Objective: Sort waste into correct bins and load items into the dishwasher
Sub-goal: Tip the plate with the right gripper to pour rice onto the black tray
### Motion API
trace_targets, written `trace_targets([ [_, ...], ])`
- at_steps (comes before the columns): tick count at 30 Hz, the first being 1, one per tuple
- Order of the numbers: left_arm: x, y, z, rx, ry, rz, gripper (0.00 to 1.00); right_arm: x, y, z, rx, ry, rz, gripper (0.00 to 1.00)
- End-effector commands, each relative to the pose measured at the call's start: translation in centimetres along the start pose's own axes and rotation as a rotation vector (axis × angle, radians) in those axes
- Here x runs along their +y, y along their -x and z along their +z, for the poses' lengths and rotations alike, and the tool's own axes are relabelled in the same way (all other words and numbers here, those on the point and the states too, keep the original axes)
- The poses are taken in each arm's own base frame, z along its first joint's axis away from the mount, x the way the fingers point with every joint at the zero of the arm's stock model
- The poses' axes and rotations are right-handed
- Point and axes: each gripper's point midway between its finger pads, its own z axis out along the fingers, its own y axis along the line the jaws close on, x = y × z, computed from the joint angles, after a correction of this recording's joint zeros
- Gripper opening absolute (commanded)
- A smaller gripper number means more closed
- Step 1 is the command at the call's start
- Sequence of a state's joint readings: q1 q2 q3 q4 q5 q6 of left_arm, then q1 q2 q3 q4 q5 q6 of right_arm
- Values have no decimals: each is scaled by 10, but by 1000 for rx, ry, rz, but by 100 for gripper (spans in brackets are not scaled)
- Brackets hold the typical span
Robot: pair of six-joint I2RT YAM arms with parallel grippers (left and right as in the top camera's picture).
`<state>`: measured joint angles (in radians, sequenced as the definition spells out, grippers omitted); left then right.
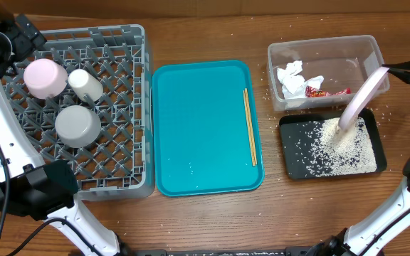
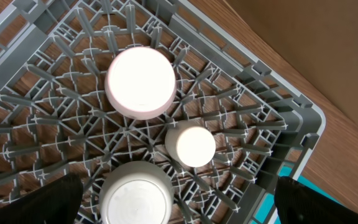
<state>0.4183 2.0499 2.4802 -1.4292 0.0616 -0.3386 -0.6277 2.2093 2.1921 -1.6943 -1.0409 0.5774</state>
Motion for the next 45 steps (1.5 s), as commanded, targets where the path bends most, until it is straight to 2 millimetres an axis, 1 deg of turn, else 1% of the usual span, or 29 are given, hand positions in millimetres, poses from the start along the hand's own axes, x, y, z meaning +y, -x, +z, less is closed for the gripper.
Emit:
trace_targets([
  [1,-7,-3,1,8,-15,1,100,10,-16,-6,6,33,-44,4],
  [4,-7,-3,1,8,-15,1,100,10,-15,-8,4,39,-50,3],
  [8,-7,-3,1,8,-15,1,100,16,-20,-9,30,76,-127,3],
  [10,-7,-3,1,8,-15,1,100,15,-19,-9,25,70,-99,3],
  [19,-7,-3,1,8,-15,1,100,13,-17,-12,18,71,-94,3],
  [22,-7,-3,1,8,-15,1,100,4,-9,-14,-21,27,8,3],
  [23,-7,-3,1,8,-15,1,100,6,-10,-14,-13,38,-4,3],
  [26,-7,-3,1,8,-15,1,100,16,-18,-15,28,102,-114,4],
  [27,-7,-3,1,8,-15,1,100,15,-16,-16,21,94,-111,3],
  [30,-7,-3,1,8,-15,1,100,5,-7,-16,-23,36,-20,3],
  [35,-7,-3,1,8,-15,1,100,5,-8,-16,-22,36,-23,3],
  [37,-7,-3,1,8,-15,1,100,10,-12,-17,1,69,-78,3],
  [39,-7,-3,1,8,-15,1,100,23,-23,-17,51,145,-168,3],
  [42,-7,-3,1,8,-15,1,100,33,-36,-18,77,183,-202,3],
  [45,-7,-3,1,8,-15,1,100,40,-55,-20,79,191,-242,4],
])
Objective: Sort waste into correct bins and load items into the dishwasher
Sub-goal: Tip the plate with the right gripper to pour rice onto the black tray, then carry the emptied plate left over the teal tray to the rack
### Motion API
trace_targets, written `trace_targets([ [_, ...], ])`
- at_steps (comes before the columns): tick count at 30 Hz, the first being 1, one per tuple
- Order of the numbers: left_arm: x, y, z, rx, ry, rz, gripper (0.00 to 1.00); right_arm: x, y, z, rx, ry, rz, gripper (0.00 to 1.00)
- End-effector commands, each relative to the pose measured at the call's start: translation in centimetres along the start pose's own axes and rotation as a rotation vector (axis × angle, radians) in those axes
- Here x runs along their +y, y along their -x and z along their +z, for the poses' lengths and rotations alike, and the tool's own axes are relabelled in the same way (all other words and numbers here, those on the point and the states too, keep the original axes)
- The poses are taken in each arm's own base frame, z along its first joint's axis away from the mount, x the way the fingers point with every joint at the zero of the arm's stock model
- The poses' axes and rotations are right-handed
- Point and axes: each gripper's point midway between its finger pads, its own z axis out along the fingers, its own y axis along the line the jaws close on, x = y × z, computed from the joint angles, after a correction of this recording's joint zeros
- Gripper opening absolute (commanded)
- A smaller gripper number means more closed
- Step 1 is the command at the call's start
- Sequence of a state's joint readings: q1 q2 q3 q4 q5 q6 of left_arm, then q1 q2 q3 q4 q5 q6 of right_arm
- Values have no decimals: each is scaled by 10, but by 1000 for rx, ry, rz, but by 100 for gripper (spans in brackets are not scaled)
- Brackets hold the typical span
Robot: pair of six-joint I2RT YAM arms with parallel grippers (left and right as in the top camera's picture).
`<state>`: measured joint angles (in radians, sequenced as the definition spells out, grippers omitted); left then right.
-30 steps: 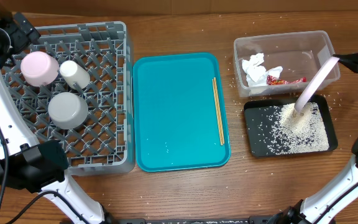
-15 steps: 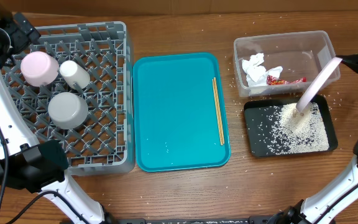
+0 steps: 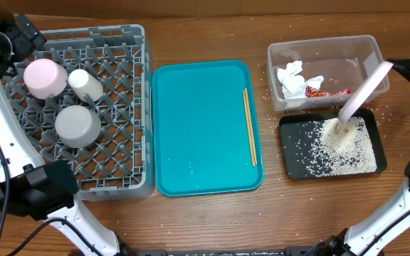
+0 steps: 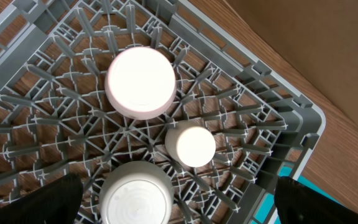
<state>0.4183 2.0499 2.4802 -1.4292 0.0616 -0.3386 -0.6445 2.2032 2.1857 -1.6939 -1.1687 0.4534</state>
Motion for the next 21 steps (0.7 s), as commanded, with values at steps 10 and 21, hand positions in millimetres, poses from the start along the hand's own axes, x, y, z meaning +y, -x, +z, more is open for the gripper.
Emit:
trace_targets([
  [10,-7,-3,1,8,-15,1,100,77,-121,1,5,97,-508,4],
  [21,-7,-3,1,8,-15,1,100,108,-253,169,384,170,-1102,4],
])
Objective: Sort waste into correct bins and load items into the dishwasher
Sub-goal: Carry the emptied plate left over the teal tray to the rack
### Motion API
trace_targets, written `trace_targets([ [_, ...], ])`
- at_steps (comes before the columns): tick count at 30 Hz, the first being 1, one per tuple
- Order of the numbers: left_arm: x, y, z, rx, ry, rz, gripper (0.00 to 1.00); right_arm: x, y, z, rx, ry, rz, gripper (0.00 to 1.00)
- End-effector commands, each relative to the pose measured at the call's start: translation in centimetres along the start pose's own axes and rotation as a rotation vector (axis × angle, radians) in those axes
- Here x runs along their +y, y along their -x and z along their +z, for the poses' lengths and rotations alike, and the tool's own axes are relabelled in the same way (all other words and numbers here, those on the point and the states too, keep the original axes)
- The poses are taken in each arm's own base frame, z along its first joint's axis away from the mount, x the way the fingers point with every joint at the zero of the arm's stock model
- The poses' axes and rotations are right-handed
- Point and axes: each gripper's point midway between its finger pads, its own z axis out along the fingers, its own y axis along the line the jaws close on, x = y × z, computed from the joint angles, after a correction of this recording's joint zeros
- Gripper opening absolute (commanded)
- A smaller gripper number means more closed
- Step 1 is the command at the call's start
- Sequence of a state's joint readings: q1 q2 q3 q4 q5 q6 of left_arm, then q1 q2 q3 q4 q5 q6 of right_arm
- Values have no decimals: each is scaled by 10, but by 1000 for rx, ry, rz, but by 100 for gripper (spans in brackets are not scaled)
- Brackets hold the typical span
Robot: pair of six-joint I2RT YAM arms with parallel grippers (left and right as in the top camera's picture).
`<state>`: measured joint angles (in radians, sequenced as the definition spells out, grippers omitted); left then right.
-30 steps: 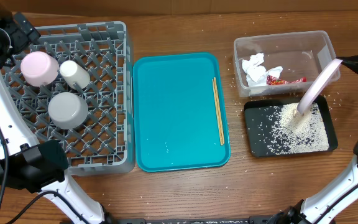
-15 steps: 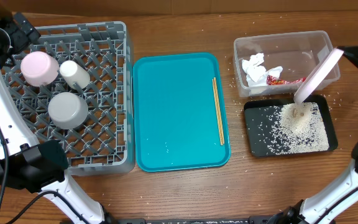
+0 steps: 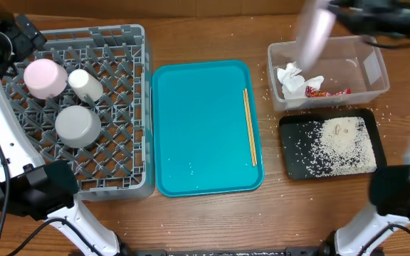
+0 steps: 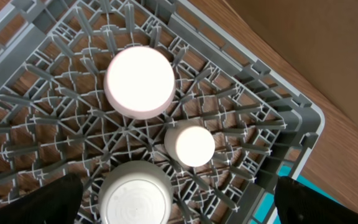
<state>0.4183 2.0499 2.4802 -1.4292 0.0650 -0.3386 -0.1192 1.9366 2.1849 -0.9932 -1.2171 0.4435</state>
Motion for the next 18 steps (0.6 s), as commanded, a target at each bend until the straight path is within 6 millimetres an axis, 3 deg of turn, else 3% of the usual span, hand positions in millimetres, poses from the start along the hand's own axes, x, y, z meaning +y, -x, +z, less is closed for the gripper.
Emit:
trace_targets([
  [1,-7,-3,1,7,-12,1,100,33,-27,67,139,110,-67,4],
  [5,-7,-3,1,7,-12,1,100,61,-57,138,250,229,-170,4],
  [9,-7,-3,1,7,-12,1,100,77,-89,195,327,327,-258,4],
  [18,-7,-3,1,7,-12,1,100,57,-98,286,227,274,-98,4],
])
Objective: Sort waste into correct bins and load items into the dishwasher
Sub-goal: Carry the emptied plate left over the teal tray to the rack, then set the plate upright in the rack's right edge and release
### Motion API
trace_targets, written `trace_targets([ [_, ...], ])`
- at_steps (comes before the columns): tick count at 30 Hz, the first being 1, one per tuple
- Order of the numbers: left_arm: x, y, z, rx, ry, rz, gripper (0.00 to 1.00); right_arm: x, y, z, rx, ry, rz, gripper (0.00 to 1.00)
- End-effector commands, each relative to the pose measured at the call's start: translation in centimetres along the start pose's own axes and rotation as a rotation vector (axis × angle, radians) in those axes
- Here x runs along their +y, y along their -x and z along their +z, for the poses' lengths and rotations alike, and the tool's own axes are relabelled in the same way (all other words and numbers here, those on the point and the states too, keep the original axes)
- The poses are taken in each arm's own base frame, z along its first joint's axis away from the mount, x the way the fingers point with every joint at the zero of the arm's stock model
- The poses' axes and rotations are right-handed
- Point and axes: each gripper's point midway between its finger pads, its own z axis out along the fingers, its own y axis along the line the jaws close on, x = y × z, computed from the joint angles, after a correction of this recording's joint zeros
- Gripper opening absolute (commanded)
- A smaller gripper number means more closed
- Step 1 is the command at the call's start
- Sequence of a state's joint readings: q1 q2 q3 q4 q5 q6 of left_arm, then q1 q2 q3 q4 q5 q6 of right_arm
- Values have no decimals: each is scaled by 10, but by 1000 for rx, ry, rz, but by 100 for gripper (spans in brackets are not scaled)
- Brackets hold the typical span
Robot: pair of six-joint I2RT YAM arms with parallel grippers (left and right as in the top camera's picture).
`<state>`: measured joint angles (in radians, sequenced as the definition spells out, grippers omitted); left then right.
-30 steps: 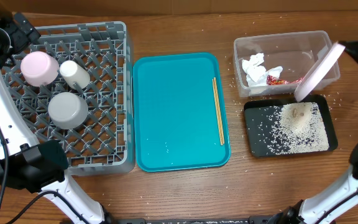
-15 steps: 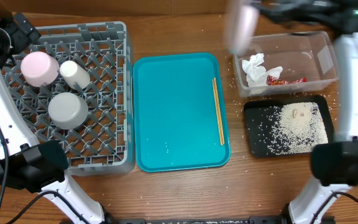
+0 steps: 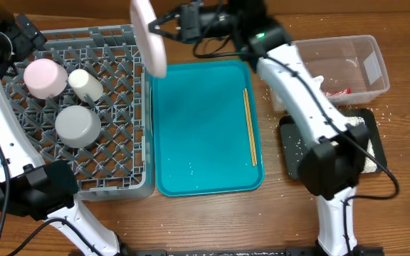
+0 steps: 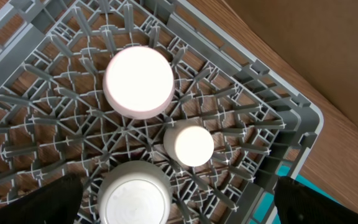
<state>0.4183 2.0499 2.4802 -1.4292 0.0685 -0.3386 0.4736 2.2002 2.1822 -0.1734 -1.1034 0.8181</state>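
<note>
A pale pink plate (image 3: 148, 34) hangs on edge over the line between the grey dish rack (image 3: 112, 167) and the teal tray (image 3: 205, 128), at their far ends. My right gripper (image 3: 161, 27) is shut on the plate's rim, its arm reaching across from the right. A thin chopstick (image 3: 249, 126) lies along the tray's right side. In the rack stand a pink cup (image 4: 138, 82), a small white cup (image 4: 188, 146) and a grey bowl (image 4: 133, 194), all upside down. My left gripper (image 4: 179, 214) hovers open above them, holding nothing.
A clear bin (image 3: 354, 53) with a red wrapper stands at the back right. In front of it lies a black tray (image 3: 370, 139) with spilled rice, partly hidden by my right arm. Loose grains dot the wood around it.
My right gripper and the pink plate were over the clear bin. Now they are far to the left, at the rack's right edge. The left gripper has stayed where it was.
The plate first stood tilted with its lower edge in the rice on the black tray. Then it was raised a little, clear of the rice heap. After that it was over the clear bin, and now it hangs beside the rack. The left arm stayed put.
</note>
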Motion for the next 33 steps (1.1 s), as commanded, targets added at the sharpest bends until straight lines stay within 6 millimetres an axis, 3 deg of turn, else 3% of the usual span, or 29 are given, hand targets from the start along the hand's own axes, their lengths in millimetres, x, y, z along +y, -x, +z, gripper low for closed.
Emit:
trace_targets([
  [1,-6,-3,1,6,-9,1,100,-23,11,23,-89,-30,129,4],
  [9,-6,-3,1,6,-9,1,100,-82,10,62,-219,-117,307,4],
  [20,-6,-3,1,6,-9,1,100,-113,-4,80,-282,-245,372,5],
  [24,-6,-3,1,6,-9,1,100,-113,-6,81,-275,-245,375,41],
  [29,-6,-3,1,6,-9,1,100,-99,-5,80,-227,-193,274,80],
  [33,-6,-3,1,6,-9,1,100,-88,11,60,-216,-174,196,97],
])
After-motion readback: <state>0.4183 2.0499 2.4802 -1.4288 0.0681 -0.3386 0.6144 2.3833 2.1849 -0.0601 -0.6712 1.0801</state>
